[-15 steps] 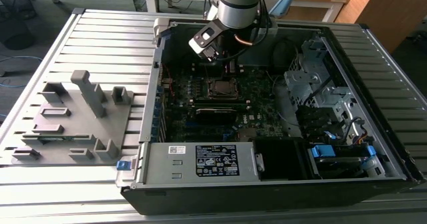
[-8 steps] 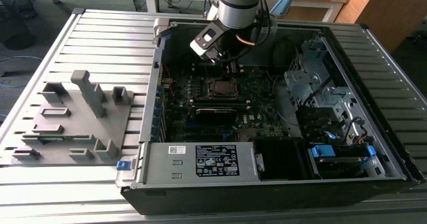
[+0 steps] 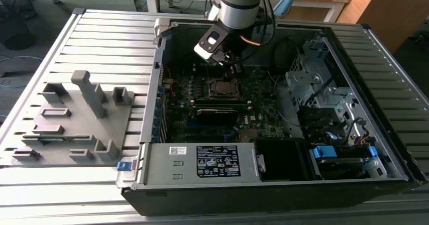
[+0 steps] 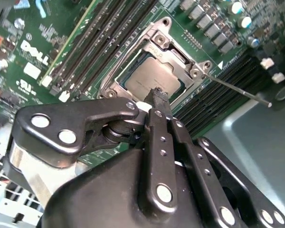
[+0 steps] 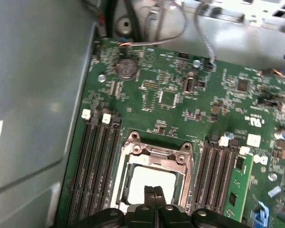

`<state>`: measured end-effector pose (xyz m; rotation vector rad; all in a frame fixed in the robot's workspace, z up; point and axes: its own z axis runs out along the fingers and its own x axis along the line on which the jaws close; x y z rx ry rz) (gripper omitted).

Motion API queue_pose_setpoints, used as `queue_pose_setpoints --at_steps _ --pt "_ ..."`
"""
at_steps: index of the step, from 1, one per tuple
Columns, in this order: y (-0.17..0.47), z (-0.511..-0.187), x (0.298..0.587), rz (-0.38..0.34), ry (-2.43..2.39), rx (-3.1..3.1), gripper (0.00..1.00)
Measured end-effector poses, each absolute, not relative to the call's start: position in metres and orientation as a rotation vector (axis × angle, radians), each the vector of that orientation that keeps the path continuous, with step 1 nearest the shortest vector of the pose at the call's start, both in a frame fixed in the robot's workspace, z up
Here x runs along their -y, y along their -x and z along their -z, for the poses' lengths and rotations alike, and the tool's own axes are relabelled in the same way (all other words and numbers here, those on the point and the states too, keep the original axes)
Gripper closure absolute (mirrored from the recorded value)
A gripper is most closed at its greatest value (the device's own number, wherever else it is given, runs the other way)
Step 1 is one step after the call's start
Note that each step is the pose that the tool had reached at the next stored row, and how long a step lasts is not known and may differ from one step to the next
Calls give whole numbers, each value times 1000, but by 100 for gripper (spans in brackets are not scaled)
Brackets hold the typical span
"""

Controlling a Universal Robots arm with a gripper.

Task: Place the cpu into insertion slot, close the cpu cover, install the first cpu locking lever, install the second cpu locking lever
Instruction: 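Close the cpu cover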

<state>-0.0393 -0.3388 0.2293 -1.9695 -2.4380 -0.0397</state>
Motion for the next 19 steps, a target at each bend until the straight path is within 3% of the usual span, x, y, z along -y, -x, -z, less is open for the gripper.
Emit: queue_pose_setpoints --at_steps 19 --pt "39 -229 339 38 1729 2612 89"
